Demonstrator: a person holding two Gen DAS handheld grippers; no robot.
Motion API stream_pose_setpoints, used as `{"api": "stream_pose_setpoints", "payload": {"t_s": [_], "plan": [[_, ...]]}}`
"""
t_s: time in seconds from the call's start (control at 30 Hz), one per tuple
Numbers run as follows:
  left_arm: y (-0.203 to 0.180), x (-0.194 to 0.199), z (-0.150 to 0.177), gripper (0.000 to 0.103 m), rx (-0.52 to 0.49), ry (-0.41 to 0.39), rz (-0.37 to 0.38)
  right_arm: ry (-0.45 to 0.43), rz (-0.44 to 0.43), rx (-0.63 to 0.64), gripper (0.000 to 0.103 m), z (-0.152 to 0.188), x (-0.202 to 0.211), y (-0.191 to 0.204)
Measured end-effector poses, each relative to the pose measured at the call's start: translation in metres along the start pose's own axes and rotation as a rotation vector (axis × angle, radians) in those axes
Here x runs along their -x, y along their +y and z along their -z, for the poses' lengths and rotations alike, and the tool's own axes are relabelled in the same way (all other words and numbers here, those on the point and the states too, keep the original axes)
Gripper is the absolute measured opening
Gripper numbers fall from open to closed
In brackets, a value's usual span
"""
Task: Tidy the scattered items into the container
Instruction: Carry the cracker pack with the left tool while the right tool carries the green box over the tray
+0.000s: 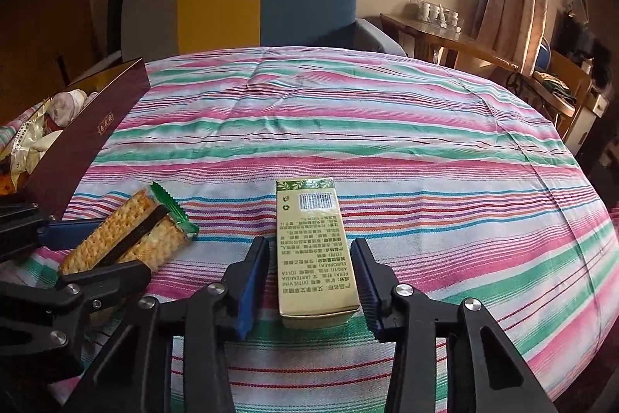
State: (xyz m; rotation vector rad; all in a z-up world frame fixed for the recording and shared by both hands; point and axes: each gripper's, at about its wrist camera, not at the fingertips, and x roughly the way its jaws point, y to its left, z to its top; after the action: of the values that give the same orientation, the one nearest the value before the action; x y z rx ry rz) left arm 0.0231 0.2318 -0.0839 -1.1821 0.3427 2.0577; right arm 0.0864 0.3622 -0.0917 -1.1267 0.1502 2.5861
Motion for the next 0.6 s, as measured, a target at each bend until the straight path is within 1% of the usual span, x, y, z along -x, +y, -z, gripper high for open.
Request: {"api": "stream_pose_setpoints", "payload": {"t_s": [0.03, 0.17, 0.27, 0.5, 0.6], "plan": [[0.001, 0.001, 0.001, 0.050, 0.004, -0.002, -0.001, 0.003, -0.002, -0.005, 0.030, 0.000, 0.002, 0.001], [0.005, 0.009, 0.006, 0.050, 0.019, -0.020, -0.003, 0.011, -0.014, -0.019, 0.030, 0.003, 0.005, 0.004], [0.008, 0.016, 0.008, 0.050, 0.032, -0.037, 0.003, 0.026, -0.066, -0.040, 0.030, 0.003, 0.009, 0.006], [0.015, 0.038, 0.008, 0.050, 0.047, -0.092, 0.011, 0.040, -0.120, -0.036, 0.030, 0.001, 0.014, 0.022], [0.027, 0.053, 0.008, 0.050, 0.082, -0.126, 0.009, 0.032, -0.152, -0.023, 0.030, -0.007, 0.019, 0.033]]}}
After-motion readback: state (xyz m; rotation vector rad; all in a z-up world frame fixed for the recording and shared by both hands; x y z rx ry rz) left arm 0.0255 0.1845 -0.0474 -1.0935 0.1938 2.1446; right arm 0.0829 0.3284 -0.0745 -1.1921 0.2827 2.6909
